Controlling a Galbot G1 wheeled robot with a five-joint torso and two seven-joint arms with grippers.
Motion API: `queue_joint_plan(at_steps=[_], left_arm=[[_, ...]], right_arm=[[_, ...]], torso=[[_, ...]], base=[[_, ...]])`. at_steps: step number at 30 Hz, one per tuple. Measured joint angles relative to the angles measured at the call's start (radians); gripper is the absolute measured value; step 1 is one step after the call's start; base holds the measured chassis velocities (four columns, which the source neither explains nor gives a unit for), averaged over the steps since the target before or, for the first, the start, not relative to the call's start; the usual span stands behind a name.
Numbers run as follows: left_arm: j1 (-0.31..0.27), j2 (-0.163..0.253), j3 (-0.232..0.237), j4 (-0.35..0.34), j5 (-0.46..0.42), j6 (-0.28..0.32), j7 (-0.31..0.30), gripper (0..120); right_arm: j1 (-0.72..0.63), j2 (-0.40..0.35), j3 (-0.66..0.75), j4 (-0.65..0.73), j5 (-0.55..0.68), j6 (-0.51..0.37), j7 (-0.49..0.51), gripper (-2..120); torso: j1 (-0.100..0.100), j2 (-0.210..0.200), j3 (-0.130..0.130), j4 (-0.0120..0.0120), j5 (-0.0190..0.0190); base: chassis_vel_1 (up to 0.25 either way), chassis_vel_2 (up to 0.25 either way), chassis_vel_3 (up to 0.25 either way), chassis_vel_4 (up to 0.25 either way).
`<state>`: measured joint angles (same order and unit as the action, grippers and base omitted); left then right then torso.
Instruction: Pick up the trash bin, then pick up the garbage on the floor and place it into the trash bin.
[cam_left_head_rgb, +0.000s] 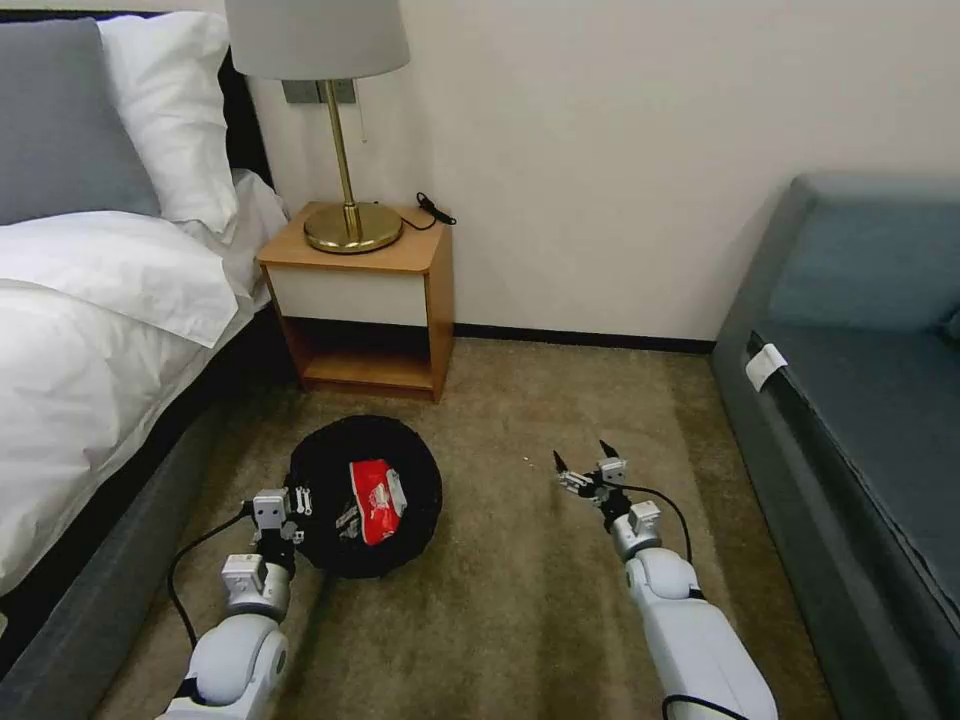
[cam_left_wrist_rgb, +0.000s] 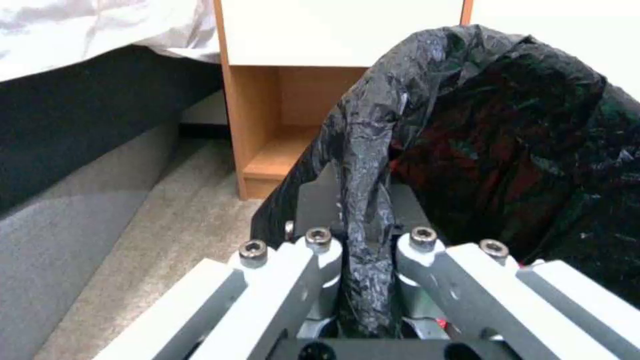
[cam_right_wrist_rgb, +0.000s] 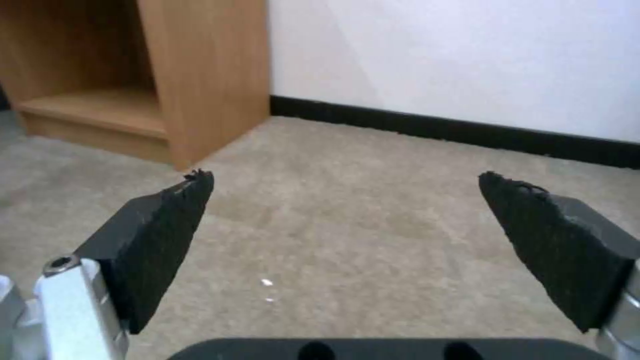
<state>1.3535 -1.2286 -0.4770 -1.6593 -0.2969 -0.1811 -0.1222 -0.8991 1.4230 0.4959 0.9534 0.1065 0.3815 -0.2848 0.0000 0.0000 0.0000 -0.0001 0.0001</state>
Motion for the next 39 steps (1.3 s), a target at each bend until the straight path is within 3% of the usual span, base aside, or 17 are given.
queue_joint_plan(at_steps=[2, 4, 5, 7, 9, 12, 13, 15, 16, 20, 27, 39], left_arm=[[0.000, 0.000, 0.000, 0.000, -0.001, 0.000, 0.000, 4], [-0.007, -0.001, 0.016, -0.031, -0.106, 0.031, -0.034, 4], [-0.007, -0.001, 0.016, -0.031, -0.106, 0.031, -0.034, 4], [-0.022, -0.004, 0.026, -0.056, -0.214, 0.065, -0.094, 4], [-0.030, -0.006, 0.028, -0.061, -0.249, 0.076, -0.120, 4], [-0.070, -0.015, 0.031, -0.077, -0.442, 0.119, -0.224, 4], [-0.070, -0.015, 0.031, -0.077, -0.442, 0.119, -0.224, 4], [-0.092, -0.021, 0.031, -0.083, -0.548, 0.137, -0.269, 4], [-0.092, -0.021, 0.031, -0.083, -0.548, 0.137, -0.269, 4], [-0.118, -0.030, 0.031, -0.083, -0.708, 0.164, -0.310, 4], [-0.142, -0.050, 0.034, -0.046, -0.766, 0.193, -0.343, 4], [-0.156, -0.056, 0.055, -0.011, -0.768, 0.255, -0.361, 4]], right_arm=[[0.000, 0.000, 0.001, 0.000, 0.000, 0.000, 0.000, 100], [-0.002, -0.008, 0.013, -0.001, 0.000, 0.002, -0.002, 100], [-0.002, -0.008, 0.013, -0.001, 0.000, 0.002, -0.002, 100], [-0.004, -0.009, 0.023, 0.000, 0.000, 0.004, -0.005, 100], [-0.006, -0.009, 0.026, 0.001, 0.000, 0.004, -0.005, 100], [-0.014, -0.007, 0.036, 0.009, 0.001, 0.005, -0.009, 100], [-0.014, -0.007, 0.036, 0.009, 0.001, 0.005, -0.009, 100], [-0.015, -0.005, 0.041, 0.010, 0.002, 0.006, -0.010, 100], [-0.015, -0.005, 0.041, 0.010, 0.002, 0.006, -0.010, 100], [-0.015, -0.003, 0.047, 0.009, 0.003, 0.009, -0.013, 100], [-0.018, -0.002, 0.052, 0.005, 0.004, 0.014, -0.017, 100], [-0.019, -0.003, 0.059, -0.002, 0.004, 0.023, -0.029, 100]], torso=[[0.000, 0.000, 0.000, 0.0000, 0.0000], [0.000, 0.000, 0.000, 0.0001, 0.0000], [0.000, 0.000, 0.000, 0.0001, 0.0000], [0.000, 0.000, 0.000, 0.0001, 0.0000], [0.000, 0.000, 0.000, 0.0000, -0.0001], [0.000, 0.000, 0.000, 0.0001, 0.0000], [0.000, 0.000, 0.000, 0.0001, 0.0000], [0.000, 0.000, 0.000, 0.0000, 0.0000], [0.000, 0.000, 0.000, 0.0000, 0.0000], [0.000, 0.000, 0.000, 0.0001, -0.0001], [0.000, 0.000, 0.000, 0.0001, -0.0001], [0.000, 0.000, 0.000, 0.0000, -0.0001]], base=[[0.000, 0.000, 0.000, 0.000], [0.000, 0.000, 0.000, 0.000], [0.000, 0.000, 0.000, 0.000], [0.000, 0.000, 0.000, 0.000], [0.000, 0.000, 0.000, 0.000], [0.000, 0.000, 0.000, 0.000], [0.000, 0.000, 0.000, 0.000], [0.000, 0.000, 0.000, 0.000], [0.000, 0.000, 0.000, 0.000], [0.000, 0.000, 0.000, 0.000], [0.000, 0.000, 0.000, 0.000], [0.000, 0.000, 0.000, 0.000]])
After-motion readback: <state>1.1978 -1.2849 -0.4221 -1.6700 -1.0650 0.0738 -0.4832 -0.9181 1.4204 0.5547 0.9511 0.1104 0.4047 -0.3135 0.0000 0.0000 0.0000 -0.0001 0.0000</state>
